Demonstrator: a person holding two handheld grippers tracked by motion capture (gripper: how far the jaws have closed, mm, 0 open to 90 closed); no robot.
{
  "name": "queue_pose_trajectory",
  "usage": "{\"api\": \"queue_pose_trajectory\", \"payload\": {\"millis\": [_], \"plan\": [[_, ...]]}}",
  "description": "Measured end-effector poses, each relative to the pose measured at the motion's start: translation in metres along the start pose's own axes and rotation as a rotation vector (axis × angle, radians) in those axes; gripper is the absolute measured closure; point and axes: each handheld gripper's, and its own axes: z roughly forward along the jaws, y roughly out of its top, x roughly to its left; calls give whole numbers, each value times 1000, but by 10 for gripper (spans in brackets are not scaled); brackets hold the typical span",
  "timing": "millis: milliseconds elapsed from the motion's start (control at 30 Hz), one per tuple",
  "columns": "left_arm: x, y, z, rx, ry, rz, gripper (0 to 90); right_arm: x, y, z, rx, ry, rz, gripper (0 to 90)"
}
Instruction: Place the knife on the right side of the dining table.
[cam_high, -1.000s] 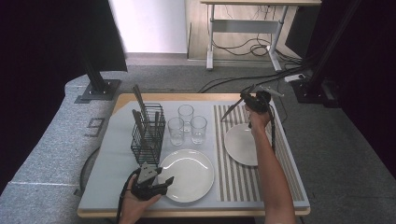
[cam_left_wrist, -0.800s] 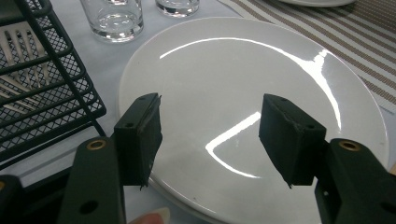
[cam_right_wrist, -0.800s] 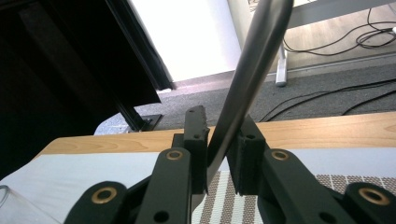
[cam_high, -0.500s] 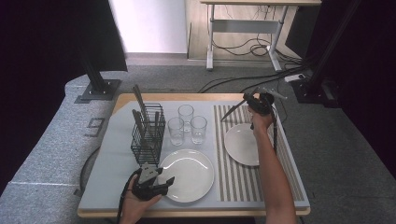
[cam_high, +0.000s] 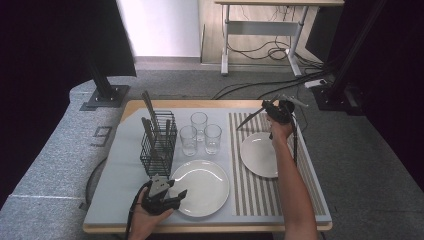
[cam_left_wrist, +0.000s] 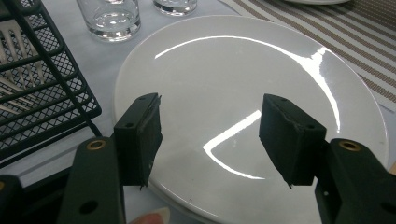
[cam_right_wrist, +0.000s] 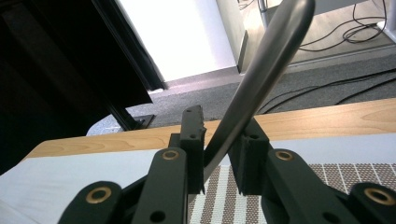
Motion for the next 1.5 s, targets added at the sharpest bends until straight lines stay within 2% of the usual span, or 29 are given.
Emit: {"api": "queue_pose_trajectory", "payload": {"millis": [433,800,1500], "plan": [[-2,0,3,10,-4,9,388,-6,-2,-1,0,-9,12,752],[-4,-1,4,15,-4,12,385,-12,-4,-2,21,-25,22,737],[-5,-1,6,22,-6,15,385,-15,-4,-3,28,-20,30,734]]}}
